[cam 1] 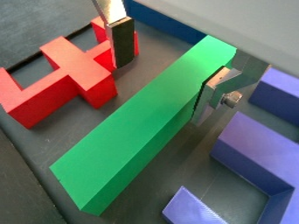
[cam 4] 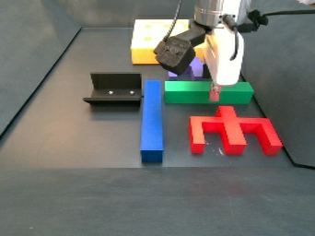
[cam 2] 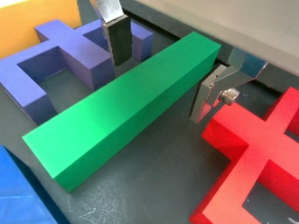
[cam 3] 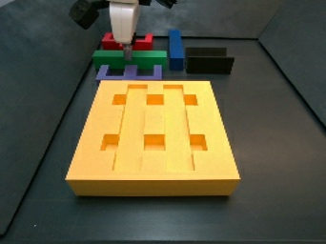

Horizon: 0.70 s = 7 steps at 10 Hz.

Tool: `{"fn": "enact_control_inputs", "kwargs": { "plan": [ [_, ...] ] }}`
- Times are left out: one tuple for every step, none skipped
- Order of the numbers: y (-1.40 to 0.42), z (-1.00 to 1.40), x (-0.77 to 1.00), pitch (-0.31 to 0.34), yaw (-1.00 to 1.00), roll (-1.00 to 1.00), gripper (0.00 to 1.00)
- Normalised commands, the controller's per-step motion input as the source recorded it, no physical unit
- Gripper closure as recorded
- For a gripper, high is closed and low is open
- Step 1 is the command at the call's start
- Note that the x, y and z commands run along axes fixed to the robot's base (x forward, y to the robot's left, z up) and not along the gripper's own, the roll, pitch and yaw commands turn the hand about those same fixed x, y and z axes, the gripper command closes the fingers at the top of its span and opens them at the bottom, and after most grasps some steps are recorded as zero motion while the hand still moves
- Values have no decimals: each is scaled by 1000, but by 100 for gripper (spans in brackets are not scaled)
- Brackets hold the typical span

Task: Pick up the green object. Move up. Move to above the board. Insert the green object.
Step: Pick up the green object.

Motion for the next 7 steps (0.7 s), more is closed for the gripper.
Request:
{"fn": "enact_control_inputs", "kwargs": {
  "plan": [
    [6, -203, 0, 11, 0, -46, 0],
    [0, -226, 0, 16, 0, -47, 0],
    [0, -231, 3, 13, 0, -60, 0],
    [0, -214, 0, 0, 0, -66, 0],
    [0, -106, 0, 0, 0, -64, 0],
    [0, 0, 0, 0, 0, 0, 0],
    [0, 0, 0, 0, 0, 0, 100]
  ]
}}
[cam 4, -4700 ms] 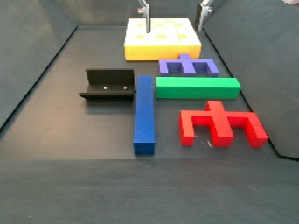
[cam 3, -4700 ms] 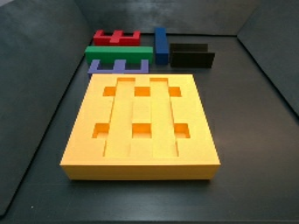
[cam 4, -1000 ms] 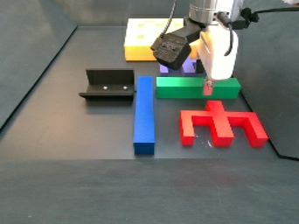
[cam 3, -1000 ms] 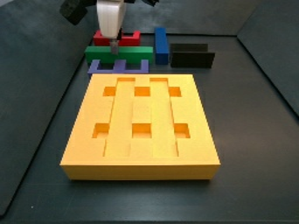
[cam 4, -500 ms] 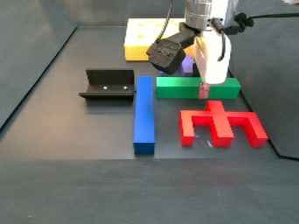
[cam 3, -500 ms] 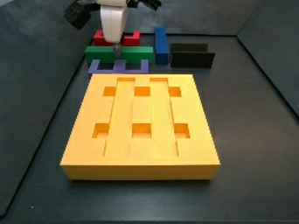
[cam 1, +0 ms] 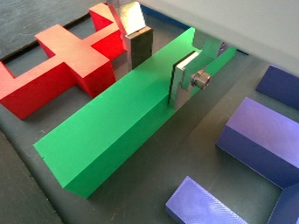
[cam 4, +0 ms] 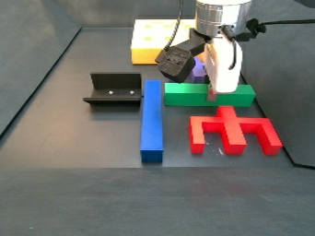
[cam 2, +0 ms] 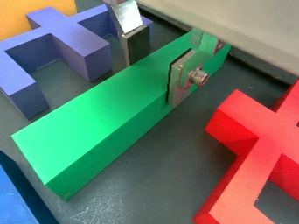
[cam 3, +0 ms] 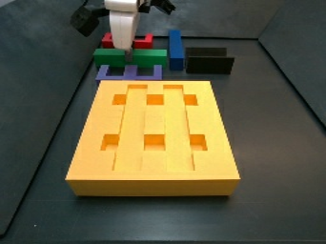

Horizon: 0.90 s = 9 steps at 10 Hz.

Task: Pick up the green object. Move up. Move to above the board. Insert the green object.
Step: Pick up the green object.

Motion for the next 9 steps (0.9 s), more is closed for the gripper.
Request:
{"fn": "enact_control_inputs", "kwargs": {
  "plan": [
    [0, 0, 0, 0, 0, 0, 100],
    [0, 0, 0, 0, 0, 0, 100],
    [0, 0, 0, 0, 0, 0, 100],
    [0, 0, 0, 0, 0, 0, 100],
    [0, 0, 0, 0, 0, 0, 100],
    [0, 0, 0, 0, 0, 0, 100],
    [0, 0, 0, 0, 0, 0, 100],
    [0, 0, 0, 0, 0, 0, 100],
    [0, 0, 0, 0, 0, 0, 100]
  ]
}}
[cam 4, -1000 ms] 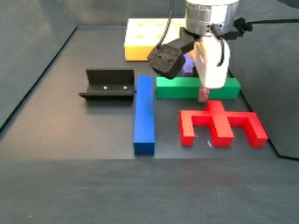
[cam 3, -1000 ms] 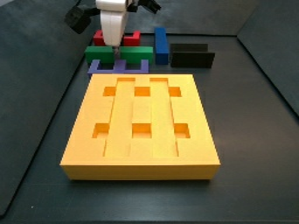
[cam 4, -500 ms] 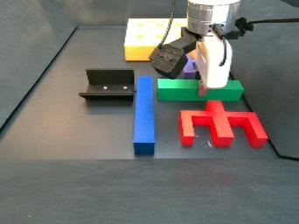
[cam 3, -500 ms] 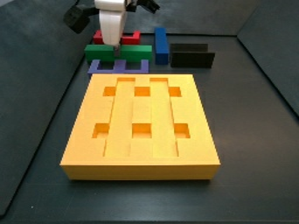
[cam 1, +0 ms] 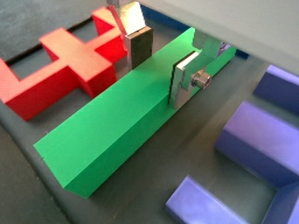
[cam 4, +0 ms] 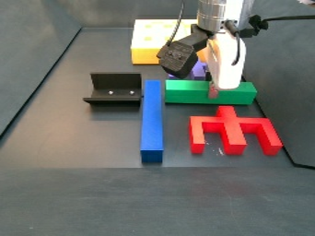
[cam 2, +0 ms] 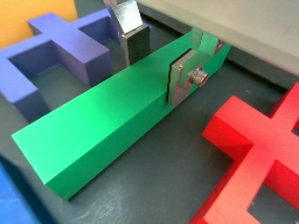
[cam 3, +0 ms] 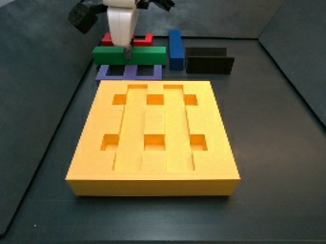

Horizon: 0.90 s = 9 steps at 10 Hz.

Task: Pick up the green object. Move up. Move to above the board. Insert the green object.
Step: Pick up the green object, then move up.

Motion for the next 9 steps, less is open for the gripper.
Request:
{"fn": "enact_control_inputs", "kwargs": {
  "plan": [
    [0, 0, 0, 0, 0, 0, 100],
    [0, 0, 0, 0, 0, 0, 100],
    [0, 0, 0, 0, 0, 0, 100],
    [0, 0, 0, 0, 0, 0, 100],
    [0, 0, 0, 0, 0, 0, 100],
    [0, 0, 0, 0, 0, 0, 100],
    [0, 833, 0, 0, 0, 0, 100],
    [98, 795, 41, 8, 12, 16, 100],
    [89, 652, 11, 41, 1, 20, 100]
  ]
}}
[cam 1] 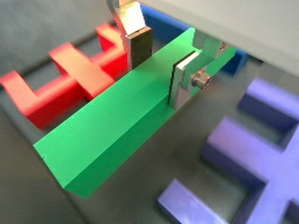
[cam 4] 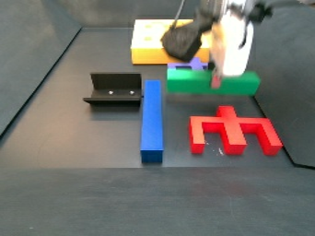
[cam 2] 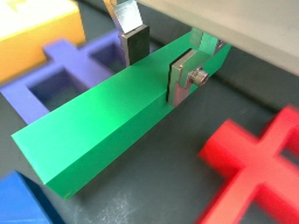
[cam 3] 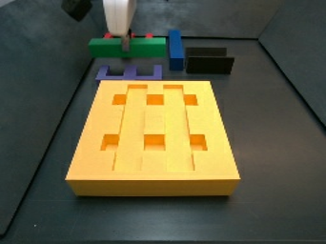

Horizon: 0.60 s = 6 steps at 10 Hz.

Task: Pick up the green object. Move up. Move to above the board. Insert the green object.
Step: Move up, then move to above the board.

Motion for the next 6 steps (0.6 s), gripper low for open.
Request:
{"fn": "enact_control_inputs", "kwargs": {
  "plan": [
    [43, 263, 32, 23, -4, 39, 100],
    [0, 1400, 0, 0, 0, 0, 100],
    [-7, 1400, -15, 23, -1, -6, 100],
    [-7, 1400, -50, 36, -5, 6, 100],
    [0, 1400, -18, 10, 1, 19, 100],
    [-2, 1400, 9, 27, -1, 8, 100]
  ]
}}
